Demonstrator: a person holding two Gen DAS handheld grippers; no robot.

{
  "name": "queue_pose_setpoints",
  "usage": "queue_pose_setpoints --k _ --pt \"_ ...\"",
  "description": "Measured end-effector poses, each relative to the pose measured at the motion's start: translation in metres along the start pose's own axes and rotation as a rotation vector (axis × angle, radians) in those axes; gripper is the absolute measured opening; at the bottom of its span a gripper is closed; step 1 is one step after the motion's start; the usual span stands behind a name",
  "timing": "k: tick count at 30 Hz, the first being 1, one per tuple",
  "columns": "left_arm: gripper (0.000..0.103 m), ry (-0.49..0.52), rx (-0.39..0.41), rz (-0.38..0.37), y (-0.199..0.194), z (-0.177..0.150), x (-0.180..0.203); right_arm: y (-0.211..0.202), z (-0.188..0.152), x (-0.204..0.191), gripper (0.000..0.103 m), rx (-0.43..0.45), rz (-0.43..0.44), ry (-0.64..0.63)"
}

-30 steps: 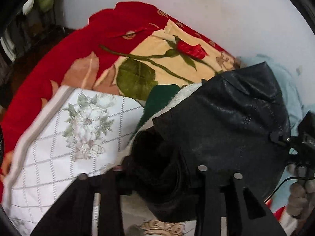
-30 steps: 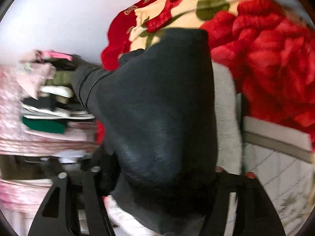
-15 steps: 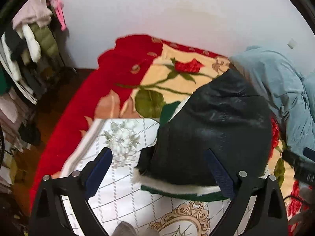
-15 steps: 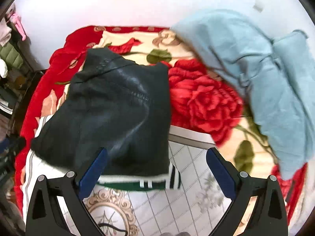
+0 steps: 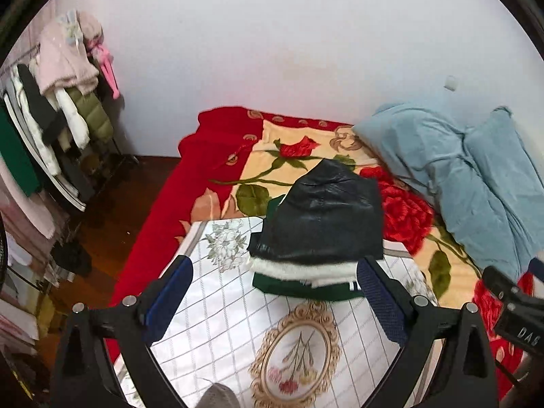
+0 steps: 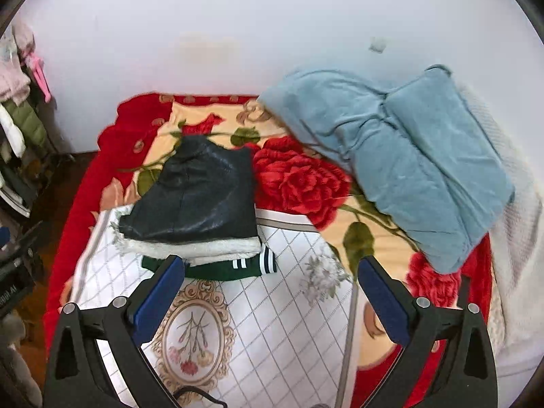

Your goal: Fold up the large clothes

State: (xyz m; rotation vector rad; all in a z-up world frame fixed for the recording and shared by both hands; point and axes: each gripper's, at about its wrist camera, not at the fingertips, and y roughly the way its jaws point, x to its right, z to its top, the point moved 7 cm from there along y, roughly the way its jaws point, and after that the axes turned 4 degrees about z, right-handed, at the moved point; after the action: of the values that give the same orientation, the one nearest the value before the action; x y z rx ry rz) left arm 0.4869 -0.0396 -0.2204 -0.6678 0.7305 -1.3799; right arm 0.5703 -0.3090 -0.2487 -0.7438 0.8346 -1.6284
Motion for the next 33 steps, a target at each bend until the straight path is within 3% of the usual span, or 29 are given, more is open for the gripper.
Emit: queue_pose_setpoints --k 8,16,24,33 --pt "0.098 -0.022 0.023 -0.013 -0.098 -0.012 -0.007 -0.133 -0.019 0.020 0.103 0.057 0.019 0.024" --pt "0.098 -0.009 0.032 0.004 -0.174 -0.027 -0.012 -0.237 -0.038 0.026 0.103 0.101 0.041 0.012" --pt "0.098 -0.013 0.047 -0.029 -0.227 -0.040 -0.013 -0.301 -0.054 0.030 0.103 0.108 0.052 -0.003" --pt "0.098 -0.013 0.058 -0.030 -0.257 -0.043 -0.013 -0.345 -0.066 0.037 0.103 0.121 0.067 -0.015"
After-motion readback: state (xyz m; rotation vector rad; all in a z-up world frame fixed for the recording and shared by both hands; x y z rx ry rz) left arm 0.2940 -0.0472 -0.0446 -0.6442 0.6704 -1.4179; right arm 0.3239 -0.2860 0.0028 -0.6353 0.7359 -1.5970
